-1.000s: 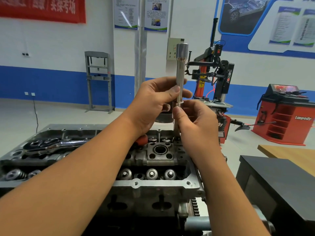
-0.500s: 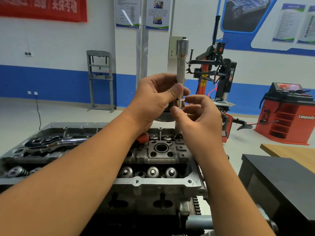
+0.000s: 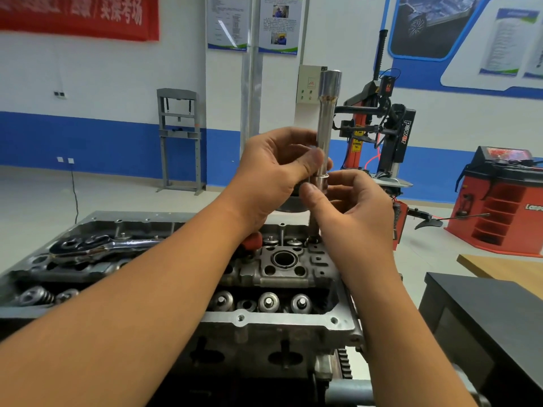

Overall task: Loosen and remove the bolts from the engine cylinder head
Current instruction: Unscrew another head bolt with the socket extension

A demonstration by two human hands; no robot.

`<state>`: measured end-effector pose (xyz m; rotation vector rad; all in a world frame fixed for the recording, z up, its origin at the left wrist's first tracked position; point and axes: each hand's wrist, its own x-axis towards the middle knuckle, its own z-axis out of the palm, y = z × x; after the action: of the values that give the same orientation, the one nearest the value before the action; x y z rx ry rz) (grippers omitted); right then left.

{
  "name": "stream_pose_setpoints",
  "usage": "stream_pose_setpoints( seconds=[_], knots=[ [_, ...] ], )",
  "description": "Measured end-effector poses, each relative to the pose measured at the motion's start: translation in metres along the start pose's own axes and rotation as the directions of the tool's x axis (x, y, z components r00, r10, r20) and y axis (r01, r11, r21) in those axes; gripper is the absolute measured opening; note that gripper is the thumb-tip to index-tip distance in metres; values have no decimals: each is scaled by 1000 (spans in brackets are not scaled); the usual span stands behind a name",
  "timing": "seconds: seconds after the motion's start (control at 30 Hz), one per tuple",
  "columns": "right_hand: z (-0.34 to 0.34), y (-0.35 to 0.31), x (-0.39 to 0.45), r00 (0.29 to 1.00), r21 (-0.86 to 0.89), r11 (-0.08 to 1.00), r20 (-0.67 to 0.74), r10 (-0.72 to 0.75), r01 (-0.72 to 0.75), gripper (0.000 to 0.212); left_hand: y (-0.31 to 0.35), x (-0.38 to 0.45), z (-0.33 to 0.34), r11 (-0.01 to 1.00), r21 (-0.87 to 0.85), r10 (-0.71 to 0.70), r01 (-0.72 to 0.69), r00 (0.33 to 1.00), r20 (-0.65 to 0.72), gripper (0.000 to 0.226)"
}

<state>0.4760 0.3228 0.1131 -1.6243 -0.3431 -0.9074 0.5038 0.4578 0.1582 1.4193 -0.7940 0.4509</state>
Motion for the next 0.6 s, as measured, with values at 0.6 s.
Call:
stream_pose_setpoints(
  seconds=[0.6],
  knots=[
    [1, 1, 2, 999, -64, 997, 26, 34, -33, 8, -1, -1, 4, 1000, 22, 19, -18, 999, -37, 20]
  ],
)
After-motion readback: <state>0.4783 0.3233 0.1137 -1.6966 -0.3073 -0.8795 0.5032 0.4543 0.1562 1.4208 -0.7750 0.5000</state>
